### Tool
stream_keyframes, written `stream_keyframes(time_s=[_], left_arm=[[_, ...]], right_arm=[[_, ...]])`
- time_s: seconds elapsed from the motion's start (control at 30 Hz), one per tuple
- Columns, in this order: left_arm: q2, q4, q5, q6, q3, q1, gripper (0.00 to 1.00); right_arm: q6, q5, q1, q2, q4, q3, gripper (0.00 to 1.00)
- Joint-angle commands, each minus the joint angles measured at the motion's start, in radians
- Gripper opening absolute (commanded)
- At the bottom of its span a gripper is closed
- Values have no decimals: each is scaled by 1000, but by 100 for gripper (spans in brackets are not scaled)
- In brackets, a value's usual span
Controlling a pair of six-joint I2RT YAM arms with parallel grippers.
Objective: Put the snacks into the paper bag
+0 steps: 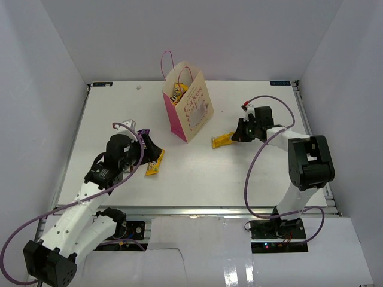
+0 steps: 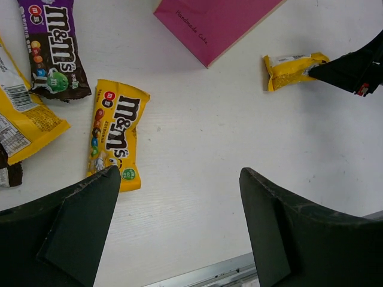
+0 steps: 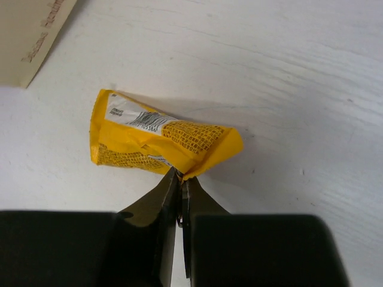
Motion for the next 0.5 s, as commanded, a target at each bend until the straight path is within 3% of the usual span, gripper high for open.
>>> stream_keyframes(time_s=[0.0, 0.17, 0.27, 0.47], left_arm=[[12, 33, 61, 18, -5, 4, 91], [36, 28, 58, 48, -43, 4, 91], [64, 28, 45, 64, -40, 4, 91], [139, 18, -6, 100, 16, 3, 90]], right_arm=[[-222, -155, -12, -124, 49, -24, 8], [-592, -341, -16, -275, -169, 63, 8], [-677, -355, -16, -333, -264, 190, 8], [-519, -275, -3, -300, -240, 534, 8]])
